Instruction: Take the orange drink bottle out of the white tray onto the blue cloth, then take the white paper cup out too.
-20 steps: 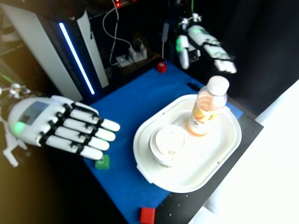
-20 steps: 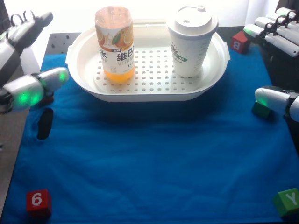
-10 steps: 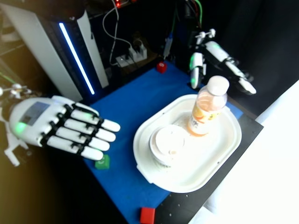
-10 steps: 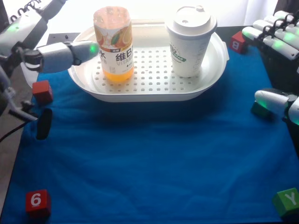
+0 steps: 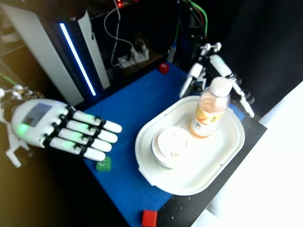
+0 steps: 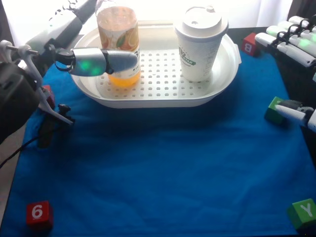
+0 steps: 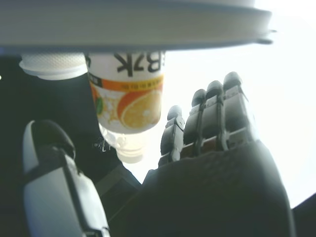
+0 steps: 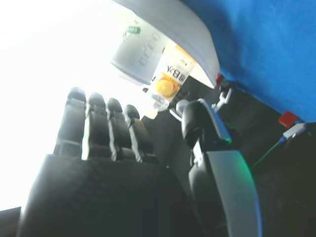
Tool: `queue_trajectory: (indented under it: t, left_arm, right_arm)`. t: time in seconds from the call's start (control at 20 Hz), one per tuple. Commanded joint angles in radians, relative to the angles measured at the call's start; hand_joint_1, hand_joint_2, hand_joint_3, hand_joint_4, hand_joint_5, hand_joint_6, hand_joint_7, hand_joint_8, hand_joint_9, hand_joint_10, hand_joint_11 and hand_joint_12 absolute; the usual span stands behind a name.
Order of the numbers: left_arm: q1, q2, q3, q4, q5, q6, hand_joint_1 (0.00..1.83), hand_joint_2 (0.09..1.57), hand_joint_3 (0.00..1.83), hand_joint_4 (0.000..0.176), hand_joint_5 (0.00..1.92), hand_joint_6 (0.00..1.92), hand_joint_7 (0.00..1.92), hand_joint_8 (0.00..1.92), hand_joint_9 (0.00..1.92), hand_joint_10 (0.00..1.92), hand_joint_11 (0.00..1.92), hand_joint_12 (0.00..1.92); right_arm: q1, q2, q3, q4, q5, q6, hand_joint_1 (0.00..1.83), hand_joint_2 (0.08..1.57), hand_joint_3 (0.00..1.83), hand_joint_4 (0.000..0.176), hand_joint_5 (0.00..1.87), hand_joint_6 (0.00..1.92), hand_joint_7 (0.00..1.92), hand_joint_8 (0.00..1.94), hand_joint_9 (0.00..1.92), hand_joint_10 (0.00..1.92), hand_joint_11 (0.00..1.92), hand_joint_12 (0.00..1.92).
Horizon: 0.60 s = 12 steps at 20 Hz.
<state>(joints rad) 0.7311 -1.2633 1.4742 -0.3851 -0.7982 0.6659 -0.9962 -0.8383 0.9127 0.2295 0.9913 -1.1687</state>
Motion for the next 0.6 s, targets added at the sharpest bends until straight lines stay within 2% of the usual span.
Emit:
queue_trajectory:
  t: [0.0,0.05,0.1,0.15,0.2,0.25,0.3,0.35,0.4,0.45,0.5,0.55]
  left_arm:
    - [-0.013,-0.010,0.010,0.005,-0.119,-0.026,0.82,0.88,0.03,0.149,0.05,0.02,0.00,0.00,0.00,0.00,0.00,0.00]
    - [-0.013,-0.017,0.015,0.005,-0.114,-0.027,0.89,0.95,0.00,0.066,0.28,0.12,0.30,0.03,0.26,0.36,0.00,1.13]
    - [-0.013,-0.023,0.018,0.006,-0.112,-0.027,0.95,1.00,0.00,0.000,0.42,0.44,0.52,0.47,0.47,0.93,0.25,1.63]
    - [-0.013,-0.026,0.019,0.006,-0.112,-0.027,0.98,1.05,0.00,0.000,0.59,0.77,0.79,0.74,0.72,1.15,0.53,1.75]
    - [-0.013,-0.027,0.020,0.006,-0.115,-0.029,1.01,1.15,0.01,0.004,0.78,1.14,0.87,0.83,0.76,1.22,0.59,1.81]
    - [-0.013,-0.028,0.020,0.007,-0.116,-0.031,1.00,1.17,0.00,0.056,0.83,1.19,0.93,0.85,0.81,1.25,0.66,1.81]
    - [-0.013,-0.028,0.020,0.008,-0.119,-0.035,1.15,1.18,0.00,0.000,0.77,1.24,0.94,1.11,0.81,1.26,0.68,1.77]
    - [-0.013,-0.028,0.020,0.011,-0.122,-0.038,1.17,1.20,0.00,0.000,0.73,1.29,0.93,1.19,0.81,1.27,0.68,1.74]
    - [-0.013,-0.028,0.019,0.015,-0.128,-0.041,1.02,1.21,0.00,0.018,0.77,1.29,0.87,0.98,0.79,1.24,0.66,1.70]
    - [-0.013,-0.026,0.017,0.021,-0.140,-0.050,1.00,1.19,0.00,0.053,0.82,1.23,0.91,0.85,0.85,1.20,0.72,1.65]
    - [-0.012,-0.022,0.014,0.026,-0.150,-0.053,0.95,1.19,0.00,0.151,0.81,1.24,0.90,0.82,0.85,1.20,0.66,1.64]
    - [-0.013,-0.011,0.003,0.035,-0.173,-0.056,0.97,1.20,0.00,0.095,0.80,1.26,0.88,0.82,0.85,1.20,0.68,1.63]
  right_arm:
    - [0.008,-0.001,0.001,-0.006,0.125,-0.003,0.88,1.26,0.00,0.000,0.00,0.00,0.00,0.00,0.00,0.00,0.00,0.00]
    - [0.007,-0.002,0.001,-0.006,0.125,-0.003,0.87,1.26,0.00,0.000,0.00,0.00,0.00,0.00,0.00,0.00,0.00,0.00]
    - [0.007,-0.003,0.001,-0.005,0.125,-0.003,0.86,1.25,0.00,0.000,0.00,0.00,0.00,0.00,0.00,0.00,0.00,0.00]
    - [0.006,-0.003,0.001,-0.005,0.125,-0.003,0.86,1.25,0.00,0.000,0.00,0.00,0.00,0.00,0.00,0.00,0.00,0.00]
    - [0.006,-0.003,0.001,-0.004,0.125,-0.003,0.88,1.24,0.00,0.000,0.00,0.00,0.00,0.00,0.00,0.00,0.00,0.00]
    - [0.006,-0.004,0.001,-0.003,0.125,-0.003,0.88,1.24,0.00,0.000,0.00,0.00,0.00,0.00,0.00,0.00,0.00,0.00]
    - [0.005,-0.005,0.001,-0.003,0.125,-0.003,0.87,1.24,0.00,0.000,0.00,0.00,0.00,0.00,0.00,0.00,0.00,0.00]
    - [0.004,-0.006,0.001,-0.002,0.125,-0.003,0.86,1.24,0.00,0.000,0.00,0.00,0.00,0.00,0.00,0.00,0.00,0.00]
    - [0.001,-0.007,0.001,-0.001,0.125,-0.003,0.86,1.24,0.00,0.000,0.00,0.00,0.00,0.00,0.00,0.00,0.00,0.00]
    - [0.000,-0.007,0.001,0.001,0.125,-0.003,0.85,1.25,0.00,0.000,0.00,0.00,0.00,0.00,0.00,0.00,0.00,0.00]
    - [-0.001,-0.007,0.001,0.002,0.125,-0.003,0.82,1.25,0.00,0.000,0.00,0.00,0.00,0.00,0.00,0.00,0.00,0.00]
    - [-0.001,-0.007,0.001,0.003,0.125,-0.003,0.83,1.25,0.00,0.000,0.00,0.00,0.00,0.00,0.00,0.00,0.00,0.00]
